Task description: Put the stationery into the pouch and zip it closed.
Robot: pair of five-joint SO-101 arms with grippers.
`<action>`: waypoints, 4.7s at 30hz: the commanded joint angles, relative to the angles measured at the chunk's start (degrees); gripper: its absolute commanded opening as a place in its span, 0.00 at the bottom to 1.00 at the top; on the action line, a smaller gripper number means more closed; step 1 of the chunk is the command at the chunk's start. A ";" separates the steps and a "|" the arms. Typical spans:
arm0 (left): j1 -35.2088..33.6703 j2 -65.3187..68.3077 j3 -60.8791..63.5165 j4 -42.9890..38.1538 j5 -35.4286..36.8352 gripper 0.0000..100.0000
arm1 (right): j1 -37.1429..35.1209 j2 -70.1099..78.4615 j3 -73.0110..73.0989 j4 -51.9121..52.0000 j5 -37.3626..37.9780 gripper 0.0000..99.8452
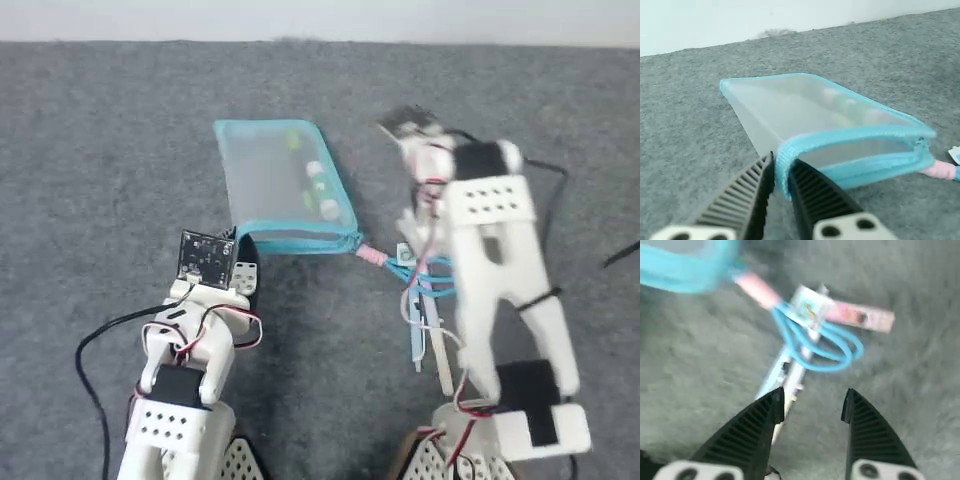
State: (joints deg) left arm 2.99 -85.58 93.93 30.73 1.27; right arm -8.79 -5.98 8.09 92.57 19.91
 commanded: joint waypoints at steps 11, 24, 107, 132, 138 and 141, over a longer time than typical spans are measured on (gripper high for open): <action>0.09 -1.05 -1.10 -1.23 -1.14 0.01 | 7.60 7.52 8.44 -22.37 -18.29 0.20; -0.09 -0.97 -1.01 -1.23 -1.32 0.01 | 6.02 33.10 -21.45 -14.55 -56.53 0.20; -0.26 -1.05 -0.13 -1.32 -1.41 0.01 | 10.59 53.85 -64.70 9.45 12.48 0.18; 0.26 -0.97 -0.13 -3.25 -1.49 0.01 | 15.60 27.47 -15.03 -15.60 12.13 0.17; 0.26 -0.88 -0.13 -3.34 -1.49 0.01 | 13.05 8.57 11.96 -37.32 8.88 0.17; 0.26 -0.79 -0.13 -3.16 -1.49 0.01 | 12.88 10.33 9.05 -36.88 7.65 0.17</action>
State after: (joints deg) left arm 2.99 -85.58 94.73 29.85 0.57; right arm 4.48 8.53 17.93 57.58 29.41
